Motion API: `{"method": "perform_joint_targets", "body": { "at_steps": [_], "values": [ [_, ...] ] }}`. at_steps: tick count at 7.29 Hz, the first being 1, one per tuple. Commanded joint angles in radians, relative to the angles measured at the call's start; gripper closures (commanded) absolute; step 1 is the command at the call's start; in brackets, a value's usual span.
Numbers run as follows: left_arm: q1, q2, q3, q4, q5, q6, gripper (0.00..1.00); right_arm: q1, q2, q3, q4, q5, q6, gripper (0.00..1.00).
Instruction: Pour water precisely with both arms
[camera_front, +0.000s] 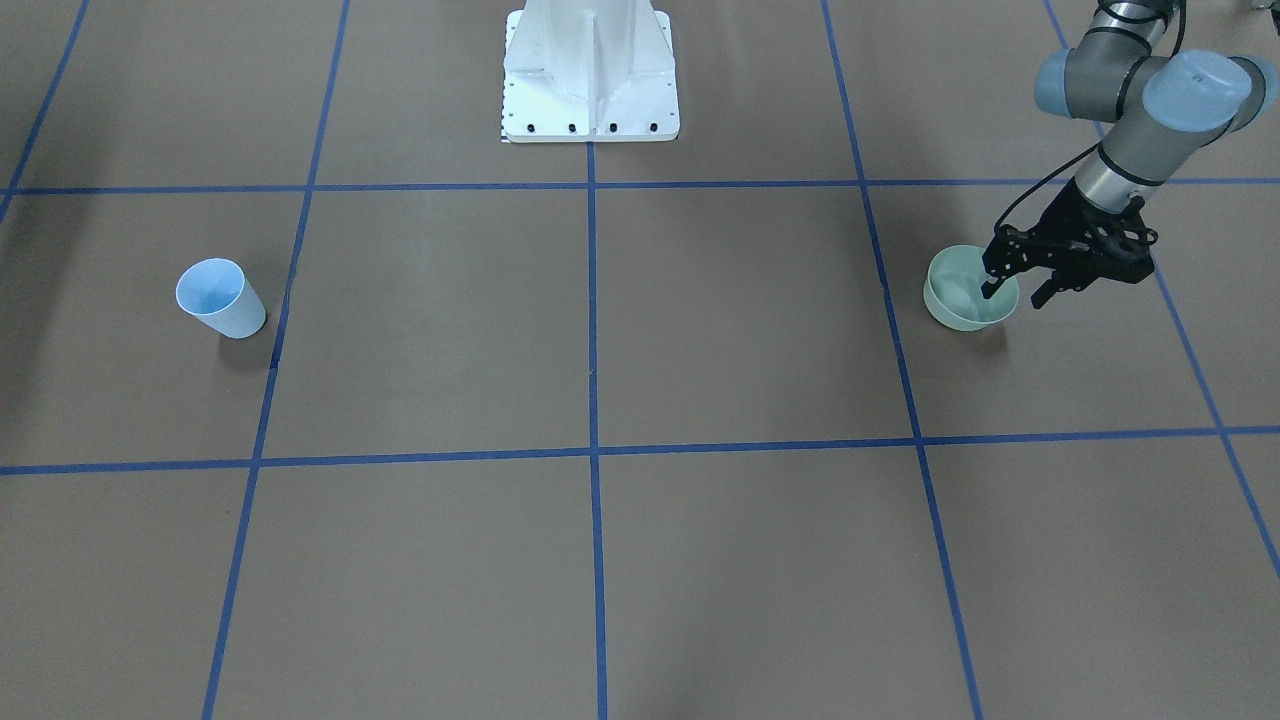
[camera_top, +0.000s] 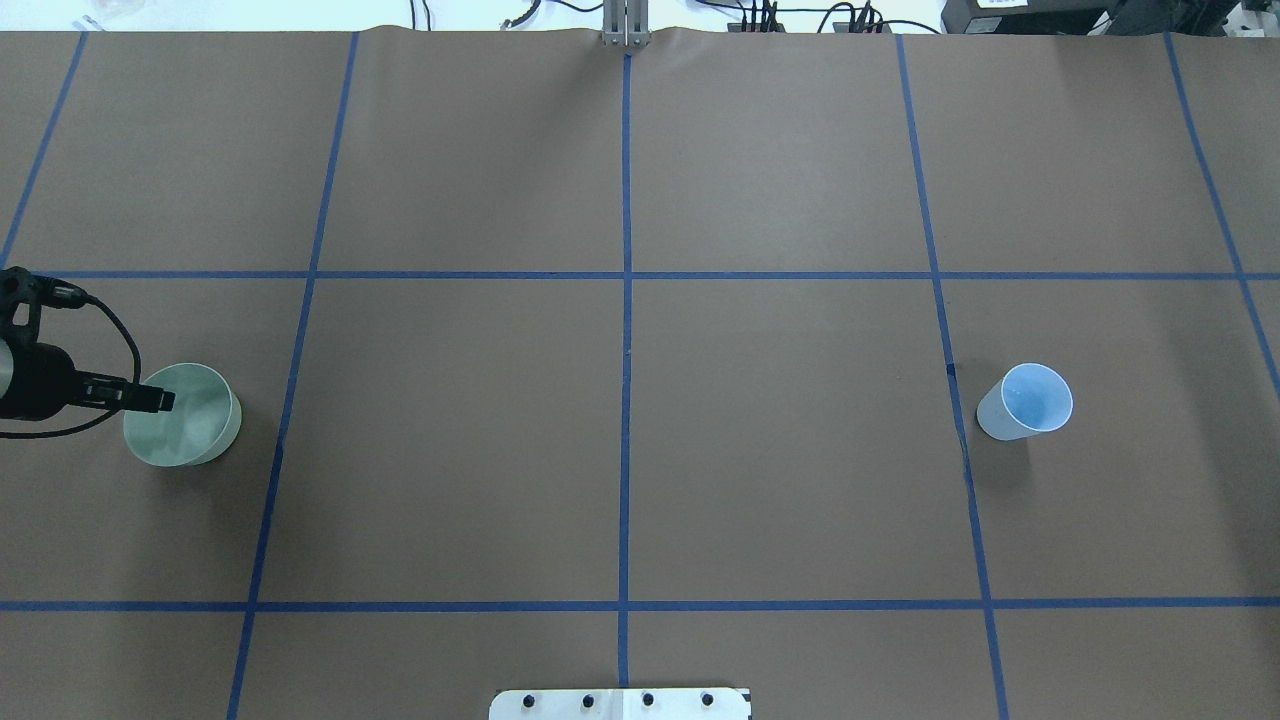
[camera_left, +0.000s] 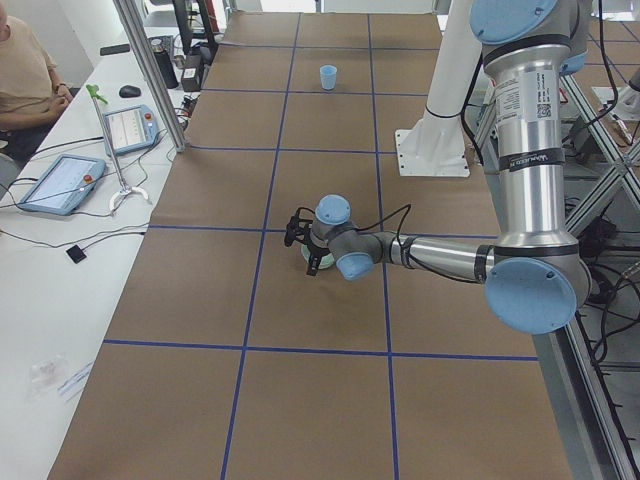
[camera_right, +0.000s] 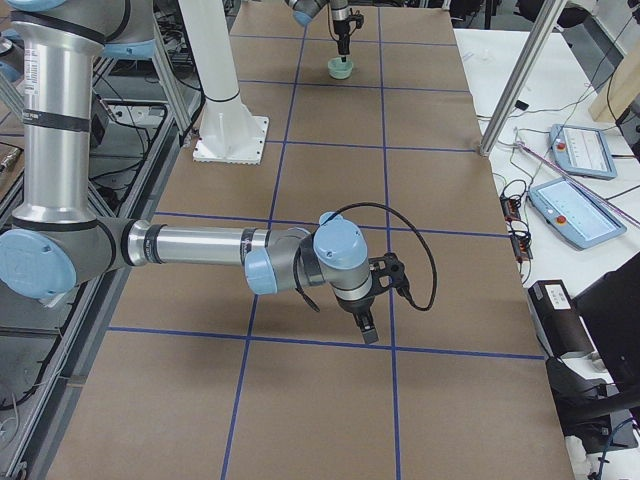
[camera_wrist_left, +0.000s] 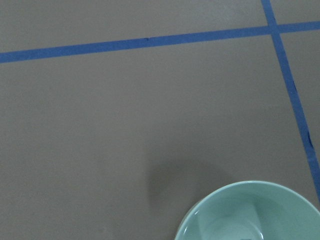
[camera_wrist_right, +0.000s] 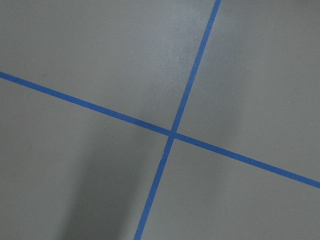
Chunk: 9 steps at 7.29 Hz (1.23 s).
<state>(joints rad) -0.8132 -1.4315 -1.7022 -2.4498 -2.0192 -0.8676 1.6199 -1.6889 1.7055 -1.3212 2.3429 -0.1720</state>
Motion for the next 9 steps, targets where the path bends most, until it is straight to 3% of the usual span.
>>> {"method": "perform_joint_targets", "body": {
  "at_steps": [1, 4, 7, 9],
  "values": [
    [0.014, 0.0, -0.004, -0.002, 0.007, 0.009, 1.0, 0.0, 0.0, -0.001, -0.001, -0.001, 0.0, 0.0],
    [0.014, -0.026, -0.088, 0.052, -0.024, -0.007, 1.0, 0.0, 0.0, -0.001, -0.001, -0.001, 0.0, 0.0],
    [0.026, -0.318, -0.096, 0.323, -0.032, -0.089, 1.0, 0.0, -0.002, -0.003, -0.001, 0.002, 0.002, 0.0],
    [0.141, -0.532, -0.074, 0.489, -0.003, -0.186, 1.0, 0.0, -0.002, -0.004, -0.001, 0.006, 0.003, 0.0]
  ]
}}
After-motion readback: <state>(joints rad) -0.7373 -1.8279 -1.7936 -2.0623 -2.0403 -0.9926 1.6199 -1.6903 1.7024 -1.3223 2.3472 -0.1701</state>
